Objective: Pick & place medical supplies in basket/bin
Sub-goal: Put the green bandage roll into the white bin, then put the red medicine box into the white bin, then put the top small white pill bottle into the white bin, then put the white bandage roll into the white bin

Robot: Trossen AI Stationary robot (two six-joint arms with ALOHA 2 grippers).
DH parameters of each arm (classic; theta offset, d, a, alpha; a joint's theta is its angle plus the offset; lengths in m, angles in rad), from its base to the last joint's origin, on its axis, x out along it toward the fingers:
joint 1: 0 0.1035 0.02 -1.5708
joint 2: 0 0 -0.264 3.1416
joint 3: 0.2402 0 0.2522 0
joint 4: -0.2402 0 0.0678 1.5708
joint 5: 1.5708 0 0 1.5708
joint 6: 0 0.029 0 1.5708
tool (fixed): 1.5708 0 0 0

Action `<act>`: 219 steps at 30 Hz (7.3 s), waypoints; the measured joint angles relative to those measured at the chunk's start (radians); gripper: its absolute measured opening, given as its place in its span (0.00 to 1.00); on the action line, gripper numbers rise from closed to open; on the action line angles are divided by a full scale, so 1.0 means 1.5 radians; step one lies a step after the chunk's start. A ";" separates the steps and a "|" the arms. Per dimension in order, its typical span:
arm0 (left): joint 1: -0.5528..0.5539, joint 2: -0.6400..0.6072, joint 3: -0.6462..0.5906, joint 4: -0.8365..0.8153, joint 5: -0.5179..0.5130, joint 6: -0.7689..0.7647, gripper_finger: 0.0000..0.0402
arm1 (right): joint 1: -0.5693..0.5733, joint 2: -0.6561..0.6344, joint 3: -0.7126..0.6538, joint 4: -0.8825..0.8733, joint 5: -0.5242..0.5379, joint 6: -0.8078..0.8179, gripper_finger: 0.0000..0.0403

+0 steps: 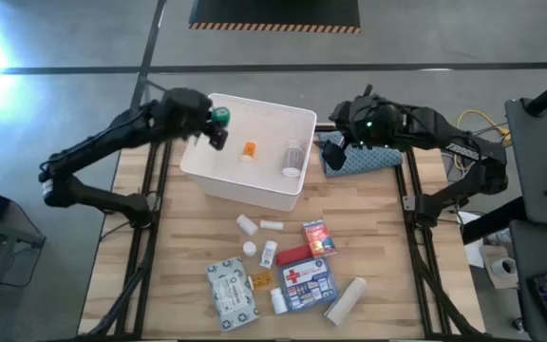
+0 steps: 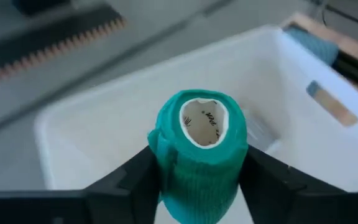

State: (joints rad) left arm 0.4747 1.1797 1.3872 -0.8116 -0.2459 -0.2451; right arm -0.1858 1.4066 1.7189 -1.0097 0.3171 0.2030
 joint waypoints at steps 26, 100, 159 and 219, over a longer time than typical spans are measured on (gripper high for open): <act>-0.411 -0.027 -0.022 -0.164 -0.053 -0.296 0.64 | 0.118 -0.047 -0.506 0.065 -0.379 0.410 0.94; -0.478 -0.025 -0.117 -0.086 -0.055 -0.344 0.64 | 0.083 -0.240 -0.479 0.674 -0.115 0.504 0.02; -0.466 0.115 -0.421 0.307 -0.015 0.342 0.64 | 0.142 -0.089 -0.222 -0.079 -0.017 0.267 0.81; -0.114 0.188 0.160 -0.179 -0.021 0.274 0.76 | 0.622 0.084 -0.455 0.139 -0.264 0.156 0.81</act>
State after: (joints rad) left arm 0.3035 1.4618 1.6267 -1.0807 -0.2770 0.1655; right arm 0.7470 1.5319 1.0371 -0.8012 -0.0793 0.4374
